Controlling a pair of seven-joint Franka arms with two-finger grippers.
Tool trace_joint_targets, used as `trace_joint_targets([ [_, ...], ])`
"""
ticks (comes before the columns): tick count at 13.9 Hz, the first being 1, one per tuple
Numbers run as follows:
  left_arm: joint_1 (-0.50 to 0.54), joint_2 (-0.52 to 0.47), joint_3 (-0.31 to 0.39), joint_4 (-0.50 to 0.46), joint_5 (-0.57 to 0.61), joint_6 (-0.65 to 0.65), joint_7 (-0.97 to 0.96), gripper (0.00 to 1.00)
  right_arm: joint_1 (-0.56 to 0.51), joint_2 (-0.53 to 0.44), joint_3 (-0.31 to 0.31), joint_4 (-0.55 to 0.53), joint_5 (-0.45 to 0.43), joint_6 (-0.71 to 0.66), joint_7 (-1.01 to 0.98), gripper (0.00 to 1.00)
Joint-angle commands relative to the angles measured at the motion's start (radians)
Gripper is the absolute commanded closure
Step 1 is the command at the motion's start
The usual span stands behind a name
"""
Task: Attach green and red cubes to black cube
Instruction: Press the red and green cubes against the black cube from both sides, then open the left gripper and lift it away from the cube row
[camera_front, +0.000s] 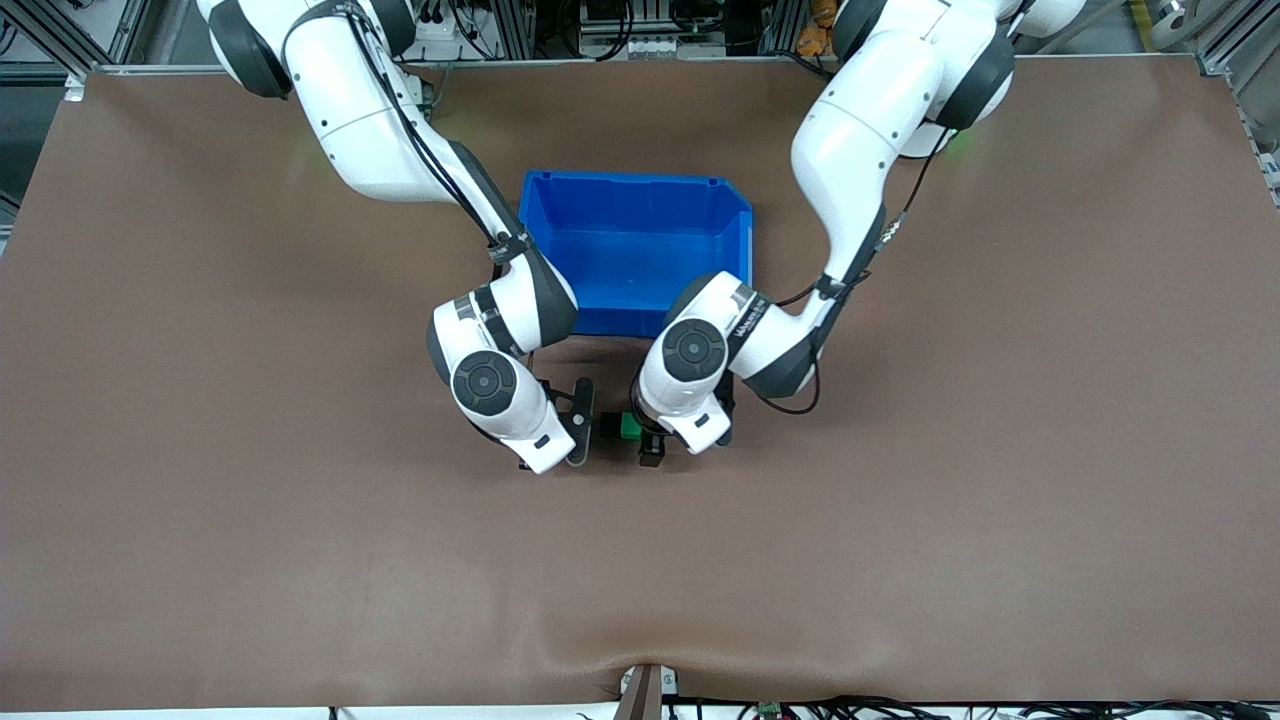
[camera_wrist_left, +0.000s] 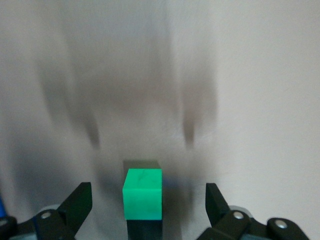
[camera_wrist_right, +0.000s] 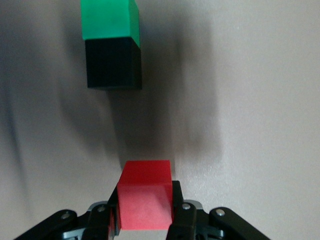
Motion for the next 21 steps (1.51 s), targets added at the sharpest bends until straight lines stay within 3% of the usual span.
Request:
trace_joint_targets([
  [1, 0.048, -0.074, 0.004, -0.014, -0.011, -0.107, 0.072, 0.00, 0.035, 0.032, -0.004, 0.026, 0.007, 0.061, 0.031, 1.00],
  [9, 0.264, -0.243, -0.020, -0.021, -0.049, -0.362, 0.388, 0.00, 0.072, 0.054, -0.004, 0.027, 0.010, 0.075, 0.096, 1.00],
  [15, 0.453, -0.428, -0.017, -0.093, -0.042, -0.512, 0.920, 0.00, 0.103, 0.052, -0.004, 0.026, 0.012, 0.075, 0.097, 0.99],
  [16, 0.476, -0.453, -0.016, -0.101, -0.040, -0.535, 0.982, 0.00, 0.110, 0.052, -0.004, 0.023, 0.010, 0.075, 0.096, 0.88],
  [18, 0.513, -0.488, -0.014, -0.101, -0.023, -0.590, 1.089, 0.00, 0.110, 0.052, -0.006, 0.019, 0.010, 0.079, 0.092, 0.00],
  [21, 0.582, -0.539, -0.014, -0.101, -0.014, -0.644, 1.218, 0.00, 0.106, 0.040, -0.006, 0.018, 0.008, 0.076, 0.092, 0.00],
])
